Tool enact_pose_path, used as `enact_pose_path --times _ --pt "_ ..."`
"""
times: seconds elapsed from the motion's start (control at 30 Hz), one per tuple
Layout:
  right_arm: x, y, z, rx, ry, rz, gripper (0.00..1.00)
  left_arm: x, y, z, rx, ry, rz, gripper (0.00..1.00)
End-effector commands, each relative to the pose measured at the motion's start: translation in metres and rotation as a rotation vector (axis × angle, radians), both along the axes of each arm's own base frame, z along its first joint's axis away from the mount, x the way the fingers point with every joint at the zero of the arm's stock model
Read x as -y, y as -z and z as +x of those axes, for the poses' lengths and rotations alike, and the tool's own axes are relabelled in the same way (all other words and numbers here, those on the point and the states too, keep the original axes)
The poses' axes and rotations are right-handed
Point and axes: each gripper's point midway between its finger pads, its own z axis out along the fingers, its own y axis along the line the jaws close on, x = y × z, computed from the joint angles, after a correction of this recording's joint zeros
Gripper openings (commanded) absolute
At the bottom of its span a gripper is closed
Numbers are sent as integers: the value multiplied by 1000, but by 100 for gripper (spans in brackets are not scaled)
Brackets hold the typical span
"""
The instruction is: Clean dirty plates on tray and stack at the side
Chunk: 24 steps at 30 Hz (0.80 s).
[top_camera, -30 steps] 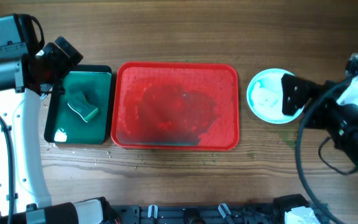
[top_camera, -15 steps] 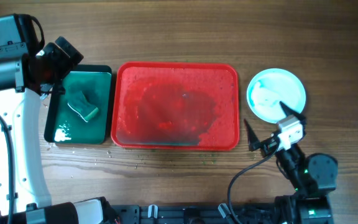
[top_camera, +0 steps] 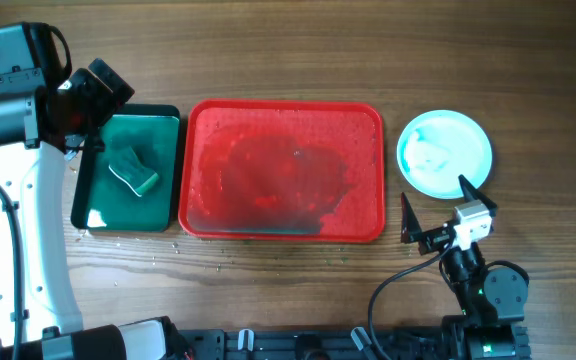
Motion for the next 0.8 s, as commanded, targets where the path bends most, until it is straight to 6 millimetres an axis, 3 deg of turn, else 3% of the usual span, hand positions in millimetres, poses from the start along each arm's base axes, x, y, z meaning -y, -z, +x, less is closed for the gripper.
enact_pose_path --times 0.0,0.5,0.67,0.77 --pt "5 -2 0 8 27 25 100 1 0 1 2 -1 -7 100" --pt "5 -2 0 8 27 25 100 -4 -2 -1 3 -7 28 100" --pt "5 -2 0 8 27 25 100 44 -33 34 320 370 184 100" --pt "5 -2 0 8 27 25 100 59 -37 21 489 422 247 100"
